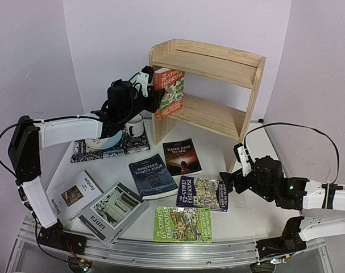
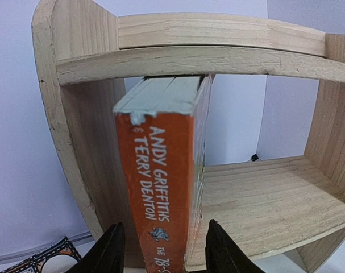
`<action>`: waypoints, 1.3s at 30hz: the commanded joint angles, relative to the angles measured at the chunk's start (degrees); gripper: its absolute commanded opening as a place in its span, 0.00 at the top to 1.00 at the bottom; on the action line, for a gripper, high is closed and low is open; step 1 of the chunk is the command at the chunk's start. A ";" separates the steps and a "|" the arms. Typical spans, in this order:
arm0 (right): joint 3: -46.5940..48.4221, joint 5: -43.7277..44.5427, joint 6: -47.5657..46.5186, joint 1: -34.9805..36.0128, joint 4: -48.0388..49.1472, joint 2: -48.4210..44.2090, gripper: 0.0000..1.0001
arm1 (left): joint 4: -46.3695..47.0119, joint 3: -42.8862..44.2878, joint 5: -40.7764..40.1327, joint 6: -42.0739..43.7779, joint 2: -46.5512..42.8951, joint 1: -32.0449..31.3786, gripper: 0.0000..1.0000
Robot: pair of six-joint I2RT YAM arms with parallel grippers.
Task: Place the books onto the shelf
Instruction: Adjust the book on the shelf.
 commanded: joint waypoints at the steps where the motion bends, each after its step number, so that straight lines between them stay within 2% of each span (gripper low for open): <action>1: 1.12 0.86 -0.25 -0.08 0.66 -0.30 0.02 | -0.07 3.99 0.05 0.71 0.90 0.70 0.64; 3: 1.18 0.87 -0.27 -0.09 0.69 -0.22 0.02 | -0.22 4.21 0.10 0.68 1.06 0.81 0.68; 8: 1.31 0.88 -0.35 -0.09 0.69 0.07 0.02 | -0.42 4.74 0.09 0.94 1.49 1.14 0.88; 10: 1.41 1.02 -0.40 -0.09 0.74 0.31 0.02 | -0.43 5.09 0.17 0.99 1.78 1.30 0.90; 39: 1.76 1.43 -1.13 -0.14 0.92 1.01 0.02 | -0.43 13.99 6.78 -3.02 9.20 6.22 0.89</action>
